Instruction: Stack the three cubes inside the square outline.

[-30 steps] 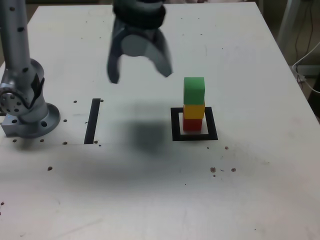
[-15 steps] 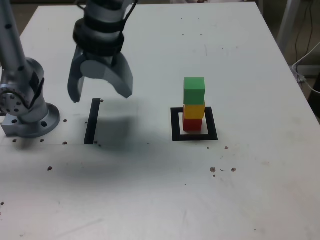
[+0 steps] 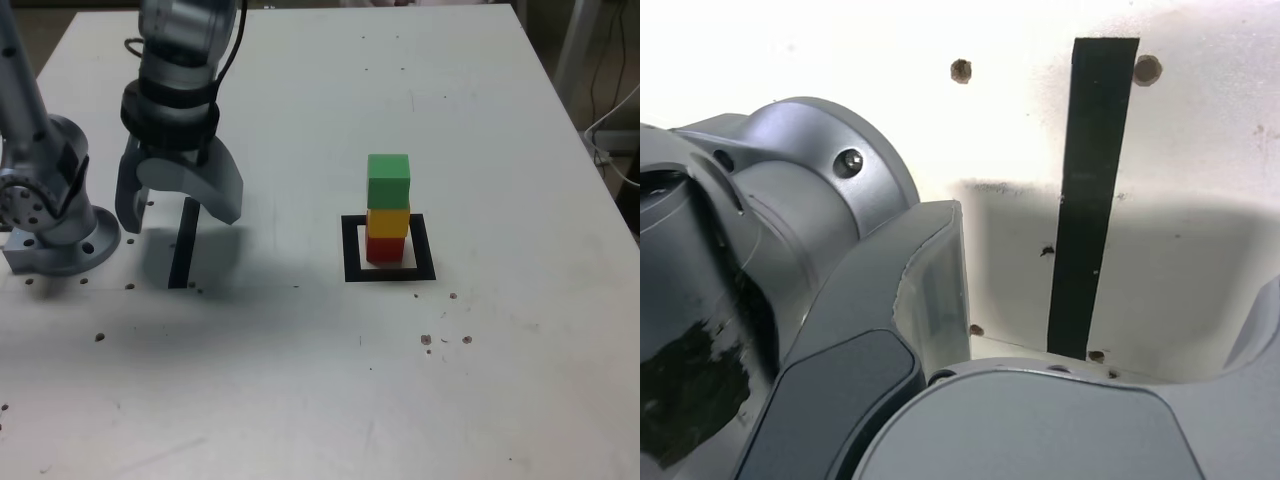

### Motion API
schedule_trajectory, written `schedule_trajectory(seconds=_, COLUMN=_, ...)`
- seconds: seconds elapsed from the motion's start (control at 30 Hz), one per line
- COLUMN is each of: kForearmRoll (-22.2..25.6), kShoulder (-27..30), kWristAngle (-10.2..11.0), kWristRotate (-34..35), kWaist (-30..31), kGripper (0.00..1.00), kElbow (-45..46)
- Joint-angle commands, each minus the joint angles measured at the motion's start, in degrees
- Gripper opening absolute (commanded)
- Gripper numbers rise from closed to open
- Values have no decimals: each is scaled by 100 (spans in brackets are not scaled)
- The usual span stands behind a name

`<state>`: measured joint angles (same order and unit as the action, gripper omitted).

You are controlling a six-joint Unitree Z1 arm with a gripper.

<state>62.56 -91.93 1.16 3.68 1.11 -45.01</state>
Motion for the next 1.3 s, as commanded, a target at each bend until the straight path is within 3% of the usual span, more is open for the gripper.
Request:
schedule_trajectory(seconds=0.0, kForearmRoll=-31, kShoulder=60, kWristAngle=-5, kWristRotate=-16, kWaist=-5, kGripper=100, kElbow=35)
schedule_trajectory(seconds=0.7, kForearmRoll=-122, kShoulder=242, kWristAngle=-2, kWristRotate=-34, kWaist=-5, kGripper=100, kElbow=50)
schedule_trajectory(seconds=1.27, kForearmRoll=162, kShoulder=447, kWristAngle=-37, kWristRotate=-45, kWaist=-5, kGripper=100, kElbow=-23)
